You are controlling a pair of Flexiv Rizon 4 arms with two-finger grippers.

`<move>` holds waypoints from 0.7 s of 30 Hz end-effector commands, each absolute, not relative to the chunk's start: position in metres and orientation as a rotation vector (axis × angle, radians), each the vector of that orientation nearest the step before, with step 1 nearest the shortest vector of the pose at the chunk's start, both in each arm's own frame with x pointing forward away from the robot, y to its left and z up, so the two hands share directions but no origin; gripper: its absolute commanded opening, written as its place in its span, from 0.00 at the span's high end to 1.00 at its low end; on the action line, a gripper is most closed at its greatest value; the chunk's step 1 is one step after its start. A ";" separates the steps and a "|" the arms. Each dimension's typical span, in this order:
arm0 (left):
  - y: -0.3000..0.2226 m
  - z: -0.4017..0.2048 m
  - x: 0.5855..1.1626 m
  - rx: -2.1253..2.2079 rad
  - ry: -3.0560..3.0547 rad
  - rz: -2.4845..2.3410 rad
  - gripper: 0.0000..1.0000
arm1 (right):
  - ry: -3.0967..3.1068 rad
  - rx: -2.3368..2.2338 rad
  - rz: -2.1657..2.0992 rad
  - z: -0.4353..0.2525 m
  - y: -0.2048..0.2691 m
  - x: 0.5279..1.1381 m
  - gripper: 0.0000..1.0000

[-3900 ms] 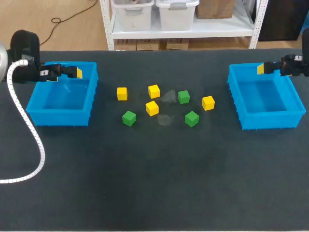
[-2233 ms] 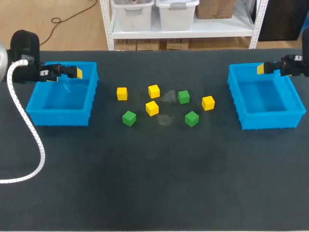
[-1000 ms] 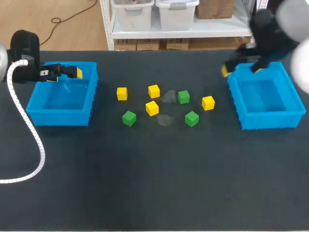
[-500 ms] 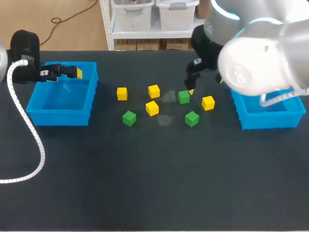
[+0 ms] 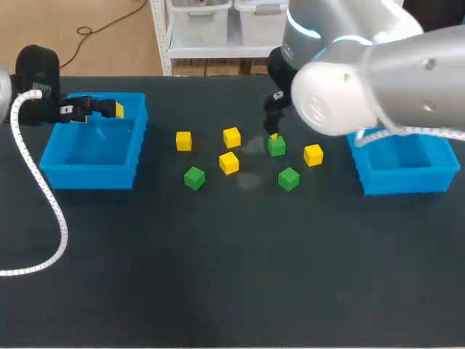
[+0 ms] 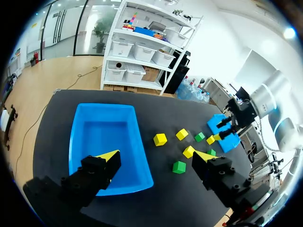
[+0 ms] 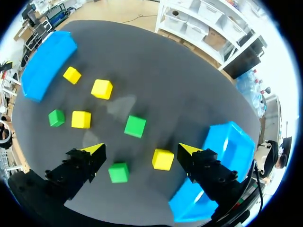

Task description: Put the green cubes in the right bin and the yellow cubes in the left bin.

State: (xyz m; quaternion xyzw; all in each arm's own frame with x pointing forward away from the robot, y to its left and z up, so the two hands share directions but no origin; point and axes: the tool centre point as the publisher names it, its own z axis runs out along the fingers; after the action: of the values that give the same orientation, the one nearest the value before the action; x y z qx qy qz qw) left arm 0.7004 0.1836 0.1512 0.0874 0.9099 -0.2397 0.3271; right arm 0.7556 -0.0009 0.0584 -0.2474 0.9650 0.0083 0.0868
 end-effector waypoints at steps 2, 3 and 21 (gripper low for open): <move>0.185 0.150 0.700 0.232 2.375 -0.635 0.00 | 2.993 -0.747 -0.007 0.037 0.010 0.790 0.00; 0.185 0.150 0.700 0.232 2.375 -0.635 0.00 | 2.998 -0.746 -0.010 0.033 0.010 0.792 0.00; 0.185 0.150 0.700 0.232 2.375 -0.635 0.00 | 3.080 -0.649 -0.053 -0.004 0.012 0.790 0.00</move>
State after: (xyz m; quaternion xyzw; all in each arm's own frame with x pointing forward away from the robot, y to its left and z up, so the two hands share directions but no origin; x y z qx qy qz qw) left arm 0.7004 0.1836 0.1512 0.0874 0.9099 -0.2397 0.3271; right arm 0.7921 0.0103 -0.0049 -0.2073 0.9782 -0.0136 -0.0026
